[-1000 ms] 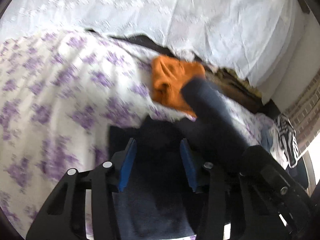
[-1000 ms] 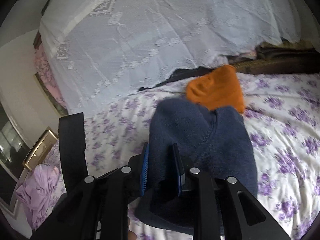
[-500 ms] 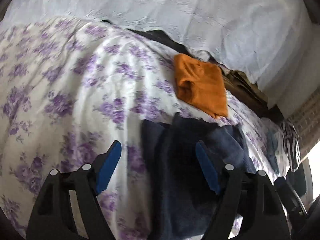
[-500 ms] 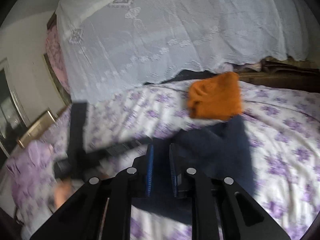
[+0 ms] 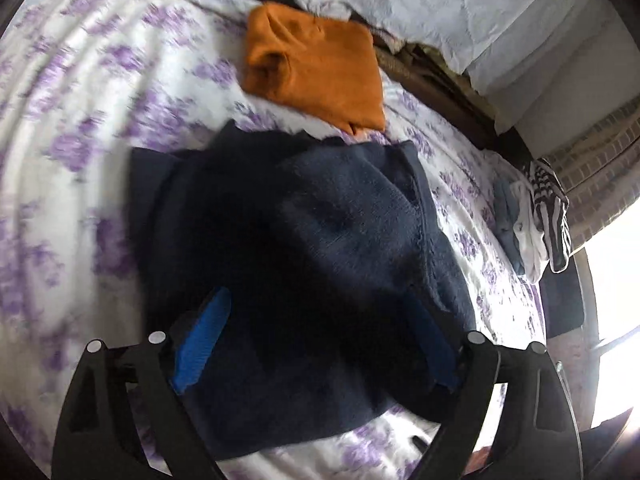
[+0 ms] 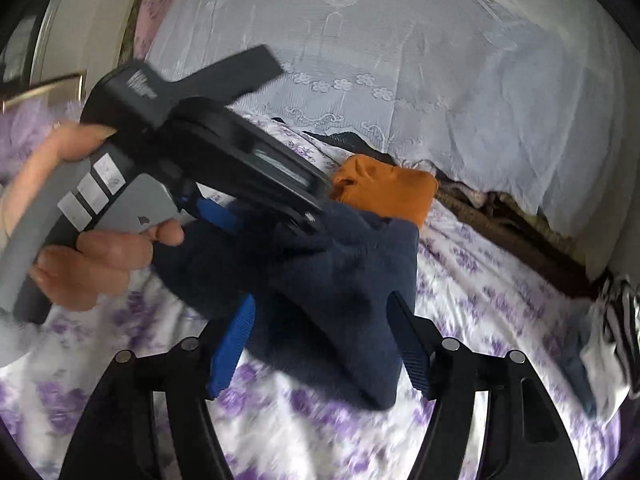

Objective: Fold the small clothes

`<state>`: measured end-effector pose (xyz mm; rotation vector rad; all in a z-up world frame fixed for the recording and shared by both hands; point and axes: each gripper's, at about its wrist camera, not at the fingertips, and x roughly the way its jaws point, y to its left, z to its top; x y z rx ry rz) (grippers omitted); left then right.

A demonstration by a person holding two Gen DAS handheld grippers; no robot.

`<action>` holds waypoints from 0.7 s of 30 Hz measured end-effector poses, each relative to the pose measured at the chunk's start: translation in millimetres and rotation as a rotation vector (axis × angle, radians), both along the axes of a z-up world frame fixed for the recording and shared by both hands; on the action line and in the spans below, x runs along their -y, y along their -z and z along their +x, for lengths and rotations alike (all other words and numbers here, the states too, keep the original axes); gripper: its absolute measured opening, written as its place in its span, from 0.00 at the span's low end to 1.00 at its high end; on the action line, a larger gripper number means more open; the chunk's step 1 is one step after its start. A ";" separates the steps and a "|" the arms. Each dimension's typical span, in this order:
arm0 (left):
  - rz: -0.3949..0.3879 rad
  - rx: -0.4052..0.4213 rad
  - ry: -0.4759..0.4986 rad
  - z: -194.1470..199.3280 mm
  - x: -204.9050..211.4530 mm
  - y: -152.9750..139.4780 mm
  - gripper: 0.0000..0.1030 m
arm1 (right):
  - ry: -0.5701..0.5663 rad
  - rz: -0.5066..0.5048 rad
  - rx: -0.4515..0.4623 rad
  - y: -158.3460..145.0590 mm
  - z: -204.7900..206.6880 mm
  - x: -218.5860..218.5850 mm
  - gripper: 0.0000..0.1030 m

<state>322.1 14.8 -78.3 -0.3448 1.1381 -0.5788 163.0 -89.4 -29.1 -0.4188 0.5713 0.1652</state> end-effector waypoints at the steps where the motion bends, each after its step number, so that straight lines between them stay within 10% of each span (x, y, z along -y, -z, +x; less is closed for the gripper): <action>1: -0.002 -0.008 0.005 3.9 4.2 2.2 0.83 | 0.009 -0.010 -0.009 4.0 6.5 1.4 0.67; 4: -0.028 -0.021 0.005 13.0 10.2 3.3 0.83 | 0.020 0.028 -0.011 8.7 13.3 10.6 0.59; 6: -0.055 -0.029 0.008 15.4 12.5 1.6 0.82 | 0.032 0.047 -0.007 8.1 16.1 14.7 0.25; 8: -0.117 -0.041 0.034 17.3 15.3 -1.2 0.77 | 0.020 0.099 0.000 2.9 17.8 19.8 0.19; 14: -0.200 -0.049 0.052 23.8 22.9 -11.2 0.53 | 0.017 0.160 0.019 -7.8 20.3 21.8 0.15; 16: -0.175 -0.018 0.037 26.1 19.0 -16.5 0.24 | 0.022 0.180 0.027 -10.5 20.5 21.5 0.13; 21: -0.161 0.104 0.021 21.3 -5.2 -42.8 0.16 | -0.017 0.205 0.052 -28.0 21.5 0.9 0.12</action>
